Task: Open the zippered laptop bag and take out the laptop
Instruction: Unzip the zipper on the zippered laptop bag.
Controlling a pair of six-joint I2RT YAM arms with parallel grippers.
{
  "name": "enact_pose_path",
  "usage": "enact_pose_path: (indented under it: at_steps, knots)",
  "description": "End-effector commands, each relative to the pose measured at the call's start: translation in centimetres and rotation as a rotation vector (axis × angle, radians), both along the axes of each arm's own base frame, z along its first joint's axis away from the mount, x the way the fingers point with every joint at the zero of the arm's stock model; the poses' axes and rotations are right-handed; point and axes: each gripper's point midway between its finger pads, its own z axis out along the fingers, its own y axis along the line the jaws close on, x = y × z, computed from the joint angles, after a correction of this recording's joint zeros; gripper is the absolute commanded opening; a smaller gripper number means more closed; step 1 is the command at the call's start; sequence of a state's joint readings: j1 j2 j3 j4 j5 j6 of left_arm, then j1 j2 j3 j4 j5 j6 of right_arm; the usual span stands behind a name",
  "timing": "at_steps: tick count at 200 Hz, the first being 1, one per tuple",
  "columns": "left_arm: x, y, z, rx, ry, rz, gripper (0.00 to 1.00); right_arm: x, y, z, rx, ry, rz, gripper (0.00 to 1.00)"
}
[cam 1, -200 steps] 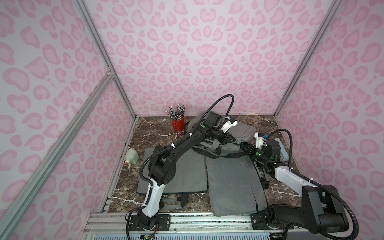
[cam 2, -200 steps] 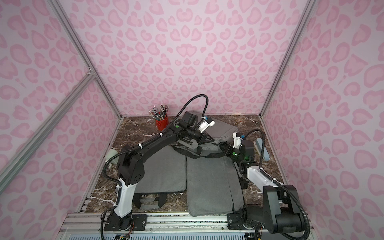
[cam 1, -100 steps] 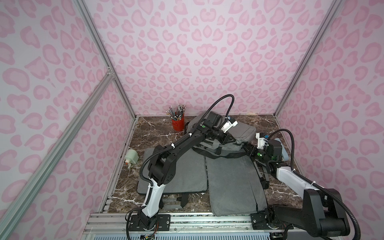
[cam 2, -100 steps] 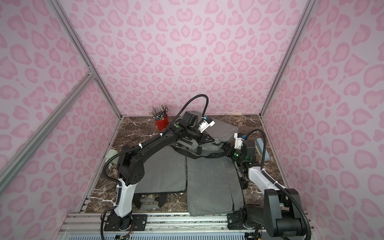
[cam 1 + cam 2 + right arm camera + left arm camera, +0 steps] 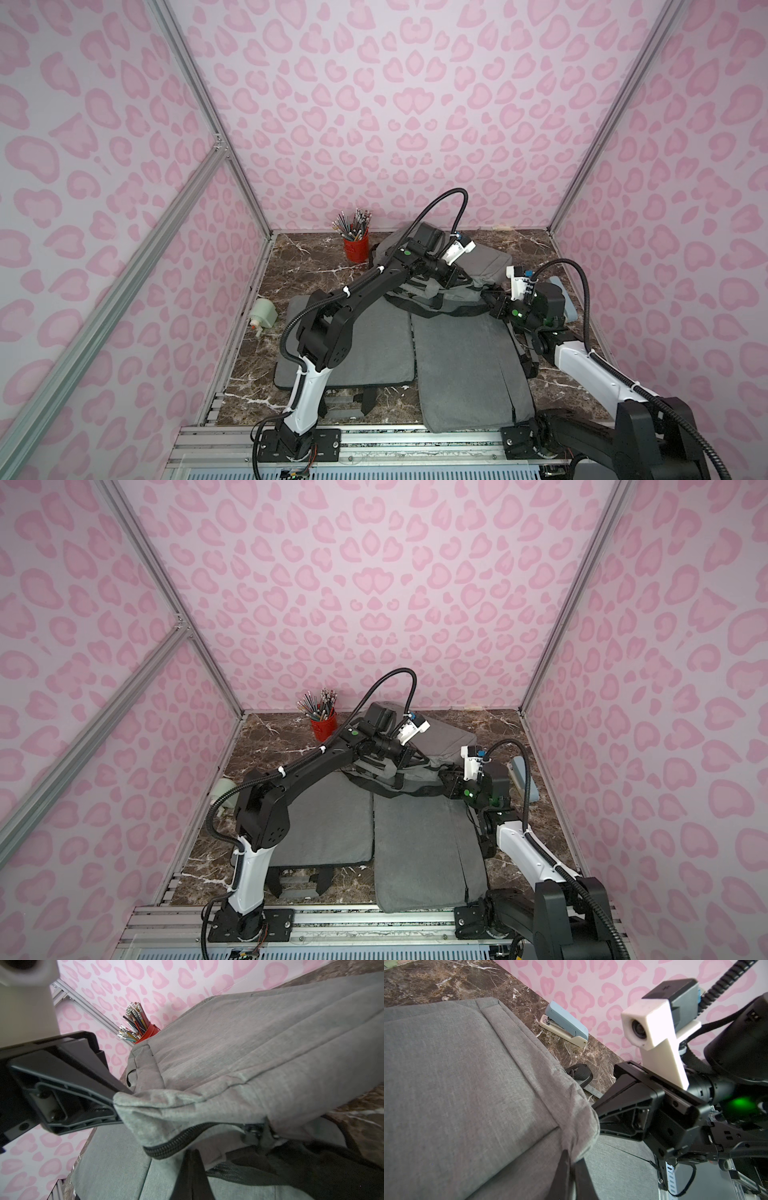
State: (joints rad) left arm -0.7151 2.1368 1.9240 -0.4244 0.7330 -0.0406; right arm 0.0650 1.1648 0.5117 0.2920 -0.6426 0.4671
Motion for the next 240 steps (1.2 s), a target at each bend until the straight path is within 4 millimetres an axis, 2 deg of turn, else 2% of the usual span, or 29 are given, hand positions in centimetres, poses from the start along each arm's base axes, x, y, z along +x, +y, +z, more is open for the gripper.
enact_pose_path:
  at_steps: [1, 14, 49, 72, 101, 138, 190, 220, 240]
  knots:
    - [-0.3, -0.8, 2.3, -0.080, -0.030, -0.045, 0.03, 0.0, -1.5, -1.7, -0.038, 0.058, -0.068, 0.00]
    - [-0.3, -0.8, 2.4, -0.081, -0.028, -0.044, 0.03, 0.2, -2.0, -2.0, -0.050, 0.067, -0.092, 0.00]
    - [-0.3, -1.0, 2.4, -0.092, -0.009, -0.044, 0.03, 1.4, -2.1, -1.6, -0.061, 0.051, -0.098, 0.20]
    - [-0.5, -1.1, 2.6, -0.097, -0.003, -0.049, 0.03, 2.3, -2.0, -1.1, -0.055, 0.033, -0.096, 0.25]
    - [-0.5, -1.3, 2.6, -0.106, 0.011, -0.053, 0.03, 3.0, -1.6, -0.8, -0.006, 0.024, -0.086, 0.27]
    - [-0.8, -1.6, 2.9, -0.124, 0.023, -0.064, 0.03, 3.2, -1.7, -1.7, 0.009, 0.049, -0.104, 0.29]
    - [-1.3, -1.6, 2.9, -0.132, 0.034, -0.088, 0.03, 4.1, -1.9, -0.2, 0.102, -0.023, -0.124, 0.30]
    - [-1.7, -1.6, 2.8, -0.136, 0.042, -0.106, 0.03, 4.2, -2.3, -0.1, 0.095, -0.041, -0.138, 0.19]
    - [-1.9, -1.6, 2.8, -0.138, 0.046, -0.113, 0.03, 4.4, -2.8, -0.5, 0.069, -0.028, -0.159, 0.16]
